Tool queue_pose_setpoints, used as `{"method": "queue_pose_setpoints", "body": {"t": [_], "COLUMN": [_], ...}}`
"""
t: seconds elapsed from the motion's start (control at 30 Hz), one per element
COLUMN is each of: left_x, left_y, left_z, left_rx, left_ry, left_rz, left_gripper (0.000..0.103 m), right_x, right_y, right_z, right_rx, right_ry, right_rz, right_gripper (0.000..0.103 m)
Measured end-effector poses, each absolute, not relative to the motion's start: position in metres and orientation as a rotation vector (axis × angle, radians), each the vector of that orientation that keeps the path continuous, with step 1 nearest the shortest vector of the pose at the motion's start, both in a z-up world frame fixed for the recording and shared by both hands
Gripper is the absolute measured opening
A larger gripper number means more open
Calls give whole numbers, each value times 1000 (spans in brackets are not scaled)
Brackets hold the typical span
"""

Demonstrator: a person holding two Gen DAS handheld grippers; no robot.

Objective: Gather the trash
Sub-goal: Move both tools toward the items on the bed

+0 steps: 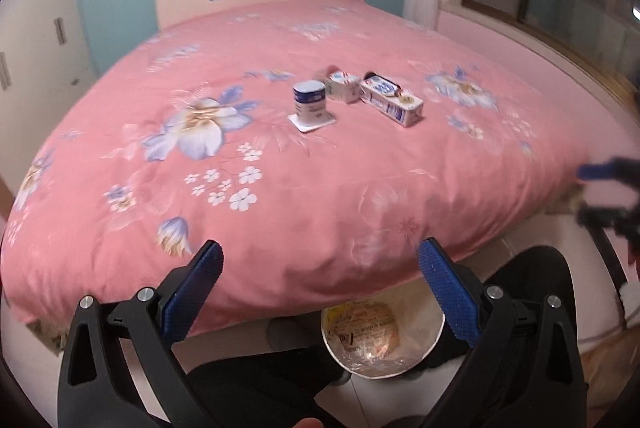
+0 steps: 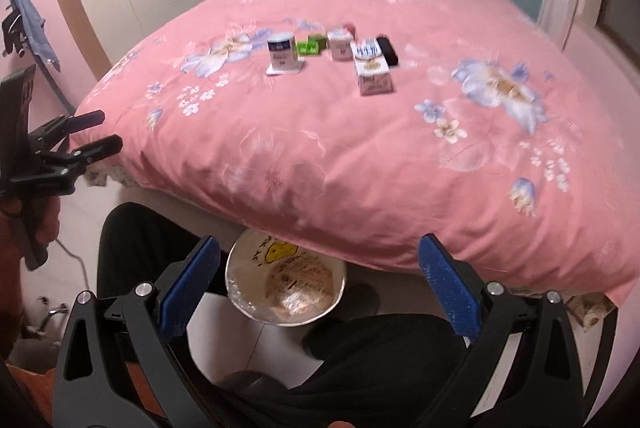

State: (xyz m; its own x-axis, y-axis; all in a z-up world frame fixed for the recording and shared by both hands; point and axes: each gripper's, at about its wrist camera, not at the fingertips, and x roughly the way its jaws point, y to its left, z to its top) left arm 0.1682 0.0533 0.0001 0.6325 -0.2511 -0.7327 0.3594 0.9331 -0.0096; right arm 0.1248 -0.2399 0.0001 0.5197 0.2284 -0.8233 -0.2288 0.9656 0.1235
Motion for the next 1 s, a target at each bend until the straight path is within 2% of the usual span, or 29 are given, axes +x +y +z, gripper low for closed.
{"method": "queue_pose_setpoints", "body": {"t": [0.4, 0.67, 1.0], "left_x": [261, 316, 393], "left_y": [57, 50, 20], "left_z": [-8, -6, -16], "left_rx": [140, 180, 123], "left_ry": [949, 958, 1124], "left_rz": [-465, -489, -506], "left_gripper": [100, 100, 100], "right_x": [218, 262, 336], "right_y": [-265, -280, -284], "right_z": [1, 8, 4], "right_rx": [-15, -56, -4], "right_ry": [1135, 1132, 1207], "right_rz": [309, 291, 312], "right_gripper": [98, 98, 98]}}
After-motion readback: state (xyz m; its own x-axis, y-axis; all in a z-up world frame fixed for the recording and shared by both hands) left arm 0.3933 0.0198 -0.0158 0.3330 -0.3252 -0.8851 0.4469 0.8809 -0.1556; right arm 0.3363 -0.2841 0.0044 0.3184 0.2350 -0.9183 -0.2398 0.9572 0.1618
